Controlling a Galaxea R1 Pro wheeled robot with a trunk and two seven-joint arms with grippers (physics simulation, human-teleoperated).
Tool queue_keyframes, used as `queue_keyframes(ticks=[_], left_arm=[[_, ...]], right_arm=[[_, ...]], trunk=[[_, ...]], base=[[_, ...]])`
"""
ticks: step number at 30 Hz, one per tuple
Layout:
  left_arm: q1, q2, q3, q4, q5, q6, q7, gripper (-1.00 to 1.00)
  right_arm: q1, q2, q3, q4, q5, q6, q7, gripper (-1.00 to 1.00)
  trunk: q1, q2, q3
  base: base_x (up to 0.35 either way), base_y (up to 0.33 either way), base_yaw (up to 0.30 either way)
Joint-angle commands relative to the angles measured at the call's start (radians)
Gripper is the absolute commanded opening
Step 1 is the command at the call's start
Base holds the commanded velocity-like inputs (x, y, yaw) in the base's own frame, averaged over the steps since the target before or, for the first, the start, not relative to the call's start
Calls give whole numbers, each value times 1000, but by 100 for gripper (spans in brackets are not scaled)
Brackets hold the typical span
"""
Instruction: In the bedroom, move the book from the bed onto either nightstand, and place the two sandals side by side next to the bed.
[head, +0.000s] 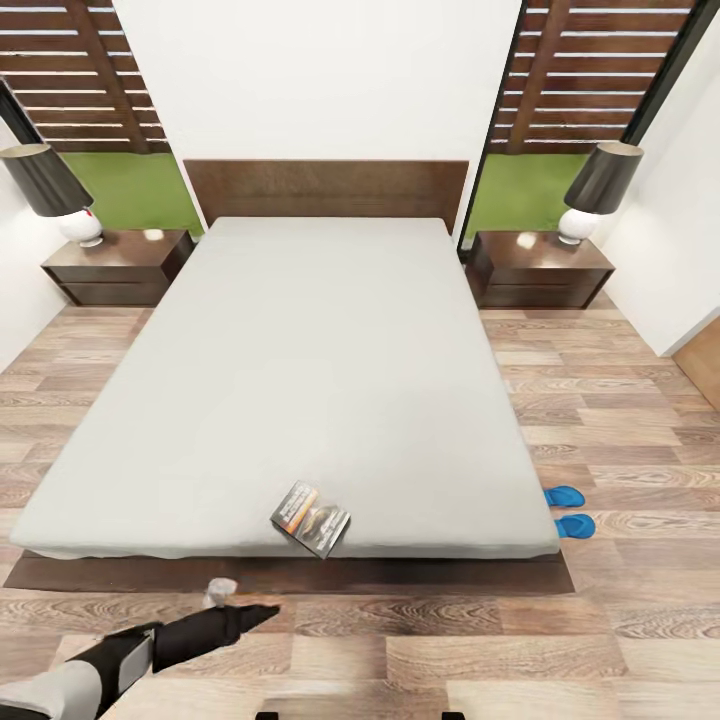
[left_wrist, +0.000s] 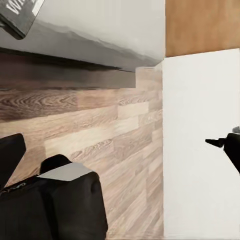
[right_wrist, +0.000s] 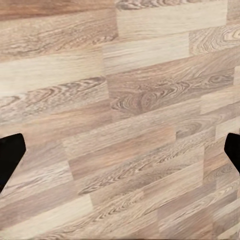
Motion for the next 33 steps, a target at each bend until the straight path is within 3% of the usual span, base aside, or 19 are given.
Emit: queue_keyframes(ticks=[1,4,8,9,10,12,13,17,26,33], left_arm=[[26,16,-2,0,9,-14,-6,100],[69,41,-2,0,8,-54,6,100],[113,51,-2,1,9,-119,118,100],[126,50,-2,1,10,-140,192,100],[134,44,-2,1,10,-153,306,100],[138,29,-2,1,11,-159,443,100],[139,9,-2,1,11,-164,583,100],[140,-20,-2,1,14,-200,755,100],[140,-23,0,1,15,-208,774,100],[140,-22,1,1,16,-208,775,100]], right_arm=[[-1,14,7,2,-11,-3,5,100],[-1,50,6,2,-12,-2,5,100],[-1,117,6,2,-11,-3,5,100],[-1,138,7,2,-10,-4,5,100],[-1,154,7,2,-10,-5,5,100],[-1,160,6,3,-11,-6,7,100],[-1,162,6,3,-11,-6,7,100],[-1,164,7,3,-11,-6,8,100],[-1,169,6,3,-12,-6,8,100],[-1,169,5,3,-11,-5,8,100]], trunk=[[1,-2,-1],[1,-2,-1],[1,-2,-1],[1,-2,-1],[1,-2,-1],[1,-2,-1],[1,-2,-1],[1,-2,-1],[1,-2,-3],[1,-2,-6]], base=[[0,0,0],[0,0,0],[0,0,0],[0,0,0],[0,0,0],[0,0,0],[0,0,0],[0,0,0],[0,23,77],[0,219,117]])
